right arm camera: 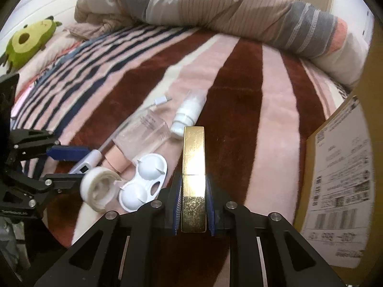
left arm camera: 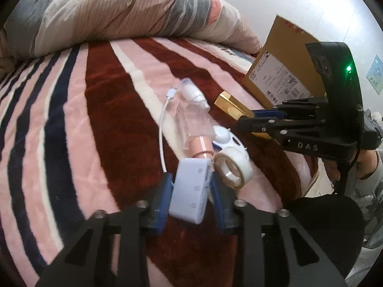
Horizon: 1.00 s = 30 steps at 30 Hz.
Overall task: Organize rigid objects
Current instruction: 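Grasp the gold tube with the right tool while the left tool grasps the white USB hub, then lower the gold tube into the cardboard box with the right tool while the left tool drops the hub in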
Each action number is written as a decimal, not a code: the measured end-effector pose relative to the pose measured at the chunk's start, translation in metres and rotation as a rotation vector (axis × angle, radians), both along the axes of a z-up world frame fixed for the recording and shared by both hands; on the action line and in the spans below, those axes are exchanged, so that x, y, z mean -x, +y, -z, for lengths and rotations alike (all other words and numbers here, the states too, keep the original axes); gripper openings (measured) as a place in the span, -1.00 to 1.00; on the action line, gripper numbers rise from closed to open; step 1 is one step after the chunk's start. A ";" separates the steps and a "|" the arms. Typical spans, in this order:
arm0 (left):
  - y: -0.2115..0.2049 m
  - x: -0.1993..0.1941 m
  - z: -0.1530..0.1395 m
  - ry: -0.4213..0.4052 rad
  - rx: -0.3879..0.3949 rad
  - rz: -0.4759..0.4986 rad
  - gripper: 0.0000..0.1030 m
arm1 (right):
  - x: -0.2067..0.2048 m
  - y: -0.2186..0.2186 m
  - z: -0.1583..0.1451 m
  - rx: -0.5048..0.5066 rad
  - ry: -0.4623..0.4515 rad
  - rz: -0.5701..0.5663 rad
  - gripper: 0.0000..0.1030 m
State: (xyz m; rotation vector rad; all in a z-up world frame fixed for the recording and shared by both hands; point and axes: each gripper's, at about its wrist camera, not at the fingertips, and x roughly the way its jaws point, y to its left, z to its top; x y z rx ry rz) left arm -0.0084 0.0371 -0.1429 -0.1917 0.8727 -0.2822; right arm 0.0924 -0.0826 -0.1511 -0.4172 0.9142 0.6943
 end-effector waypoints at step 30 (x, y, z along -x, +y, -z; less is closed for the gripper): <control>-0.027 -0.021 -0.148 -0.244 -0.208 -0.023 -0.81 | 0.031 -0.113 -0.183 -0.311 -0.279 0.053 -0.74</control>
